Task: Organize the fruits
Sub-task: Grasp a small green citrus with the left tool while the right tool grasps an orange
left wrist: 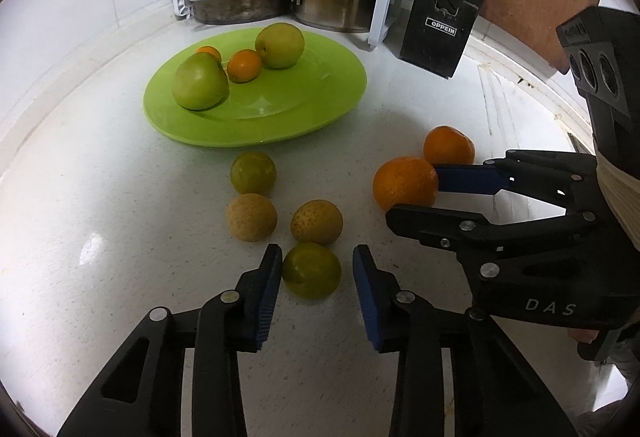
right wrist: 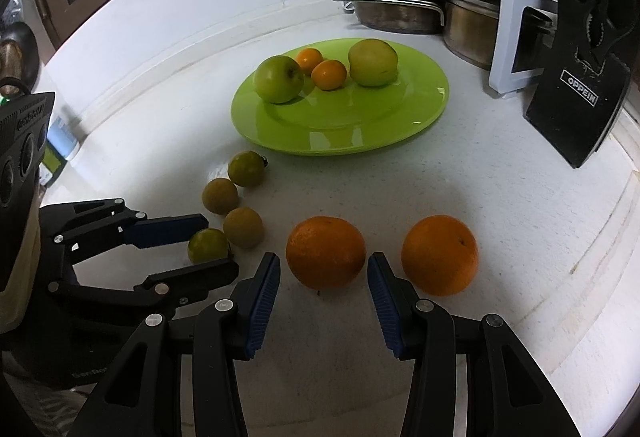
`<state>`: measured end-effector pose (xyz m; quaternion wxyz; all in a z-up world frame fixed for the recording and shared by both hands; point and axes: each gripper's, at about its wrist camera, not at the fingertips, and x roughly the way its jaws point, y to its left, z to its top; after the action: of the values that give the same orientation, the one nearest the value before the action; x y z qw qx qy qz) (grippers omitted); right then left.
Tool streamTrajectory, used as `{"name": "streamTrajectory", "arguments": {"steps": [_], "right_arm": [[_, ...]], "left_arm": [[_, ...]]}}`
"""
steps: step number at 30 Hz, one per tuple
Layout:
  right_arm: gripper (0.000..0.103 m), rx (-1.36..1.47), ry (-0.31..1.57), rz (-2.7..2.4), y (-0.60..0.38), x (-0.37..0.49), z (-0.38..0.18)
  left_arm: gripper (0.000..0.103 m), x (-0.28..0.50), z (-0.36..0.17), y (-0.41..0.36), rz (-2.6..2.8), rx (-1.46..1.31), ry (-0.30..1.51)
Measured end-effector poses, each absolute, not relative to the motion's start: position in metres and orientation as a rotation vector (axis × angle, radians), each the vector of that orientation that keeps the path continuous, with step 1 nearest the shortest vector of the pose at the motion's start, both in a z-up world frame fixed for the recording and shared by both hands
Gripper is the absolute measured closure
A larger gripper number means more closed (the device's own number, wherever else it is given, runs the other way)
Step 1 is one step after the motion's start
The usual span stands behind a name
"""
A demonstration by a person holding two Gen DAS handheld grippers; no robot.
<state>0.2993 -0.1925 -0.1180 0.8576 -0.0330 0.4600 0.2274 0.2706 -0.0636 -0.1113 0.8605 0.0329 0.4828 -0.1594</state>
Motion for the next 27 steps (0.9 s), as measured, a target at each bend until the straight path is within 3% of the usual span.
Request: {"name": "streamTrajectory", "arguments": {"steps": [27], "right_arm": [[0.061, -0.083, 0.944, 0.446, -0.194, 0.294, -0.111]], "left_arm": [[0.073, 0.263, -0.098, -0.058, -0.346, 0.051, 0.981]]}}
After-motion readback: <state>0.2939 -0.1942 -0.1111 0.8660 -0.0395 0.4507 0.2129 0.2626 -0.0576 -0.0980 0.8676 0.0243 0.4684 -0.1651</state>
